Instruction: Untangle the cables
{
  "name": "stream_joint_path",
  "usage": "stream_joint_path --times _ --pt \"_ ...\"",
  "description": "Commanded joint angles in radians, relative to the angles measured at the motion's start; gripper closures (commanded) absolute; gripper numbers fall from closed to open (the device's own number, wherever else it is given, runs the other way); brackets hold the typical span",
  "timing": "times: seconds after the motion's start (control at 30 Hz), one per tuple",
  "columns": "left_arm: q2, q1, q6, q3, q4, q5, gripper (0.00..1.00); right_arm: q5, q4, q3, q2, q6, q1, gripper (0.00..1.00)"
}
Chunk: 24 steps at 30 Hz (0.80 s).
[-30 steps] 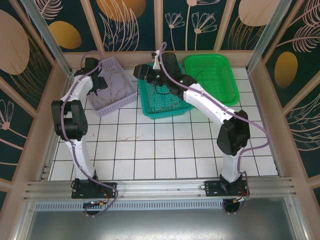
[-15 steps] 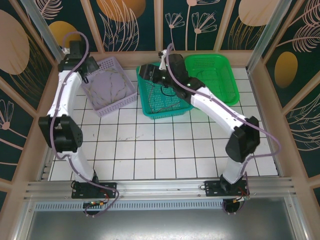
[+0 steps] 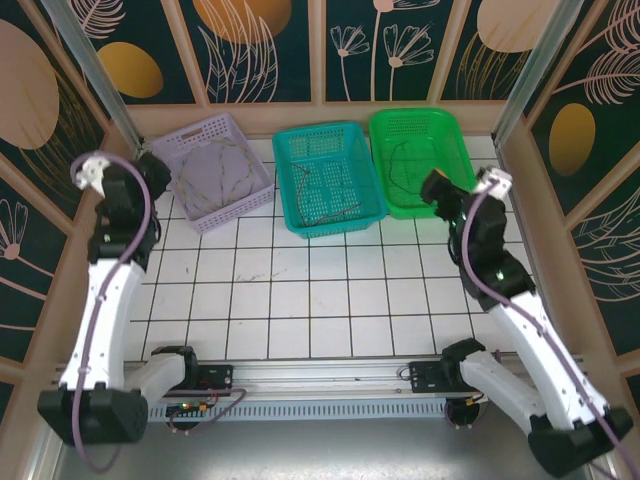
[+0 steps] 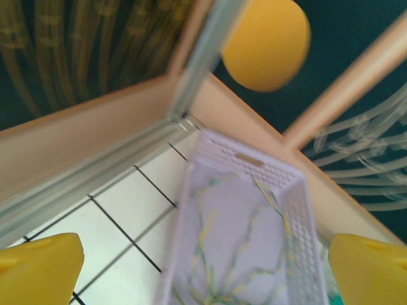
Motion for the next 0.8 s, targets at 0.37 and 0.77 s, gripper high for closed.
stream_joint_path --times 0.37,0.77 --pt "-0.106 0.001 0.493 -0.754 0.826 0.216 0.01 -0.058 0.608 -0.663 -0.039 -0.188 -0.215 0.01" --pt "0.253 0.004 0.573 -0.771 1.22 0.245 0.01 -0.341 1.222 -0.718 0.417 -0.236 -0.366 0.01"
